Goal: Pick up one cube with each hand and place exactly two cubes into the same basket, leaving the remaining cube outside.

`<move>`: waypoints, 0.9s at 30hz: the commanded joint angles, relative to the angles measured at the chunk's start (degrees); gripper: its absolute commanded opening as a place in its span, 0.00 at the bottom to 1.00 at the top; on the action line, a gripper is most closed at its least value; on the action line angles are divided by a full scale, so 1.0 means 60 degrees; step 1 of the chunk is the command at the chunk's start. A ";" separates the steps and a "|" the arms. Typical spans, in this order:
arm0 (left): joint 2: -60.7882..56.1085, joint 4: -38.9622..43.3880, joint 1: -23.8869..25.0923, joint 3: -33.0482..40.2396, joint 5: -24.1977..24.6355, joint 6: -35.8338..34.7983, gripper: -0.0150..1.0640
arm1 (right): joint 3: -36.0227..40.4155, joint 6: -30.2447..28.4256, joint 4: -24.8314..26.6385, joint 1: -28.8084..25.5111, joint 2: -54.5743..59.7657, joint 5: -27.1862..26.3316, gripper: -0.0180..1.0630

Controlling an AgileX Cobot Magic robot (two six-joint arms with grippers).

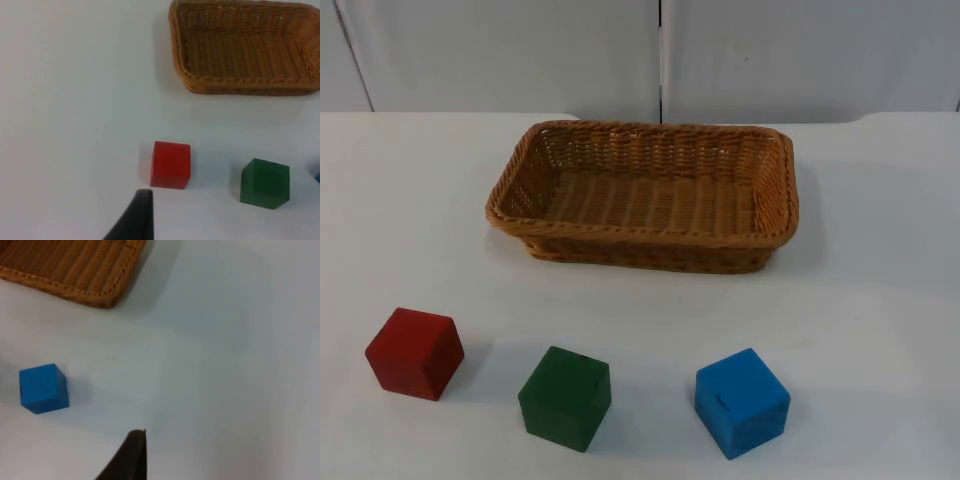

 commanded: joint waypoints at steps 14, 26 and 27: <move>0.2060 -0.0390 0.0036 -0.0675 -0.0281 0.0906 0.99 | -0.0051 -0.0423 0.0551 -0.0062 0.1995 -0.0766 0.99; 0.3575 -0.0780 0.0036 -0.0718 -0.0476 0.1450 0.99 | -0.0221 -0.1669 0.1793 -0.0062 0.2911 -0.1130 0.99; 0.3575 -0.0780 0.0036 -0.0718 -0.0476 0.1450 0.99 | -0.0221 -0.1669 0.1793 -0.0062 0.2911 -0.1130 0.99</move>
